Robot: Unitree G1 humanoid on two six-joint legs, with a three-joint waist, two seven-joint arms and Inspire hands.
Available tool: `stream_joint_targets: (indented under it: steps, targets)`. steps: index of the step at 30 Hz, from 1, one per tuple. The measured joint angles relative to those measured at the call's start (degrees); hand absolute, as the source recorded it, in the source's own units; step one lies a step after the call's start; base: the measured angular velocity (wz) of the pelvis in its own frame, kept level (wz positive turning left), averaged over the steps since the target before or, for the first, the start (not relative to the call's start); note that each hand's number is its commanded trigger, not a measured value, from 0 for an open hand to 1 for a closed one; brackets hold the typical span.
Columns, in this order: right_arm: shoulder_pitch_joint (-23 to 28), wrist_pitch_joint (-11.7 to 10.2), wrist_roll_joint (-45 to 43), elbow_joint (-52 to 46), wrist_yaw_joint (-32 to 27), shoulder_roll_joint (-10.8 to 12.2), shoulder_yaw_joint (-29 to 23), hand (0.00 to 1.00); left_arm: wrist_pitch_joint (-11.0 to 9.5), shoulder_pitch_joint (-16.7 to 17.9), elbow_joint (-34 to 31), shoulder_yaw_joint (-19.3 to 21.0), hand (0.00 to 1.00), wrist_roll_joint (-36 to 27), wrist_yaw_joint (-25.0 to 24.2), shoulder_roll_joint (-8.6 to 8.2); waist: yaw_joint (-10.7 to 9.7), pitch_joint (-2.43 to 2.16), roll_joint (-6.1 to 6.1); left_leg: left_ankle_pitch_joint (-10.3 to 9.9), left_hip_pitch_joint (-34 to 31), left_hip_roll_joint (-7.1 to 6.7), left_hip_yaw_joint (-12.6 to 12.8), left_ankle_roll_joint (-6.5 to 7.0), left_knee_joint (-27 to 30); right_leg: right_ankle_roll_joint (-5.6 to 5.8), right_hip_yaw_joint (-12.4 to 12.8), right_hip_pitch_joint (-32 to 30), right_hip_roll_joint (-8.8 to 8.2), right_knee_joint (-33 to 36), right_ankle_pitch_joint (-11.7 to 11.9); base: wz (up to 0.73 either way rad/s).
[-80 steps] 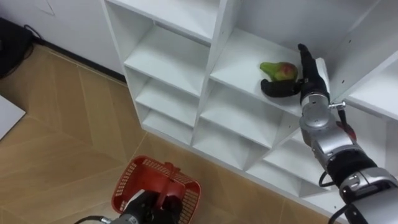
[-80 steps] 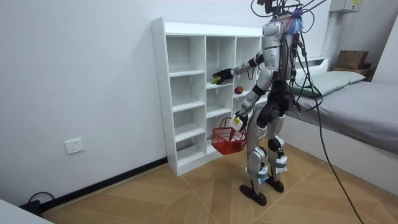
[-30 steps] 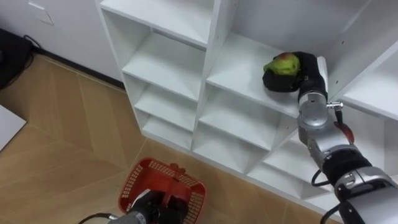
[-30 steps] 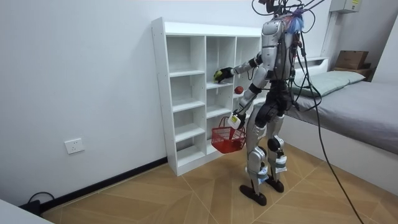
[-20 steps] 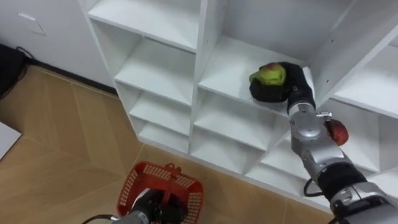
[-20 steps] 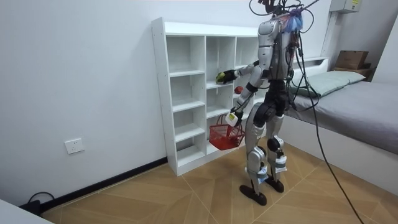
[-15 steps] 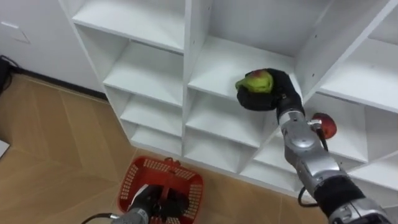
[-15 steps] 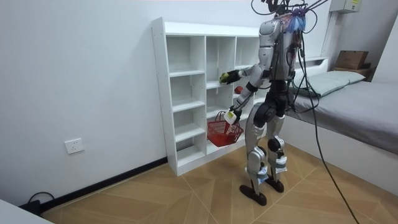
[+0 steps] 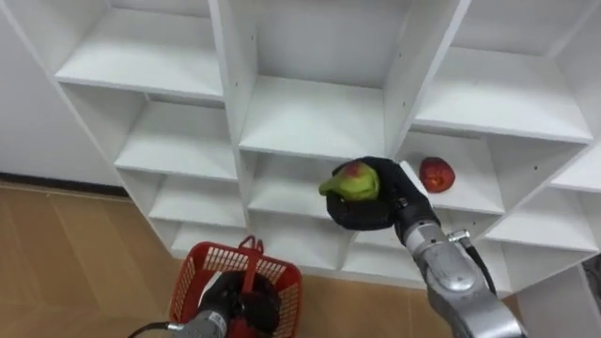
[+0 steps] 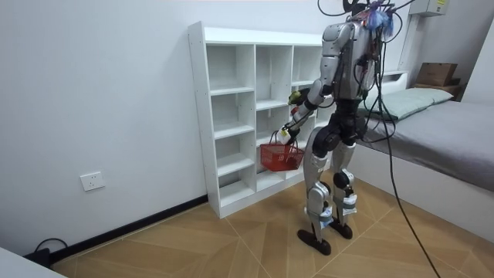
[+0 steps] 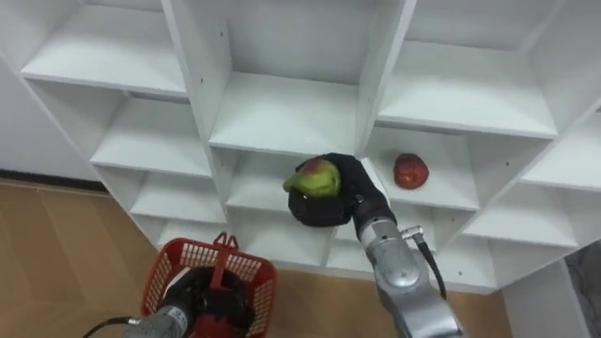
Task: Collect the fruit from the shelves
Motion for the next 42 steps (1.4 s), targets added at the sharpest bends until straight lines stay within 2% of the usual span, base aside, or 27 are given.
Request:
stream_joint_targets:
  steps: [5,7,11,17,22,30,42]
  targets:
    - [1.2,0.0,-1.4,0.0,1.7,0.1,1.5,1.00,-0.4,0.0,0.0,0.0,1.00,-0.2,0.9,-0.15,-1.2,0.16,0.89,0.0,0.4,0.06,0.4,0.00,-0.7,0.06,0.5,-0.4,0.36,0.0,0.0,-0.10]
    - [1.4,0.0,-1.4,0.0,2.9,0.3,1.7,1.00,-0.4,0.0,0.0,0.0,1.00,-1.2,1.1,-0.21,-1.5,0.48,1.53,-0.1,0.4,0.08,0.6,-0.01,-0.9,0.06,0.6,-0.8,0.38,-0.1,0.0,-0.04]
    - [2.7,0.0,-1.6,0.0,3.1,0.2,1.7,1.00,-0.4,0.0,-0.5,0.0,1.00,-1.5,1.5,-0.23,-1.5,0.43,2.28,-0.1,0.0,0.04,1.2,-0.02,-1.3,0.07,1.0,-1.6,0.41,-0.1,0.0,-0.09]
    - [3.6,0.1,-3.1,1.3,3.0,0.3,1.8,1.00,-0.5,-0.1,-1.7,0.0,1.00,-1.5,2.1,-0.08,-1.6,0.41,2.35,-0.1,-0.7,0.04,1.2,-0.02,-1.3,0.06,1.5,-2.3,0.38,0.0,0.0,-0.04]
    - [3.5,0.1,-3.1,6.3,1.7,0.2,2.3,1.00,-0.9,-0.1,-1.7,-1.6,1.00,-2.0,3.7,0.07,-1.8,0.55,2.56,-0.1,-0.9,0.11,0.9,-0.04,-1.3,0.07,1.3,-2.4,0.40,0.1,0.0,0.01]
    - [3.5,0.1,-4.5,6.7,1.0,0.1,2.2,1.00,-1.3,0.0,-2.7,-1.7,1.00,-2.0,3.8,0.11,-1.8,0.65,2.76,-0.1,-1.5,-0.05,0.4,-0.05,-1.2,0.06,1.3,-2.7,0.51,-0.1,0.0,0.02]
    - [2.7,0.0,-5.8,15.6,-0.3,0.7,1.6,1.00,-1.5,0.0,-4.2,-2.3,1.00,-1.7,1.5,1.73,-1.8,0.65,2.65,-0.1,-2.1,-0.13,-0.1,-0.05,-1.1,0.07,0.5,-2.6,0.23,-0.8,0.0,0.01]
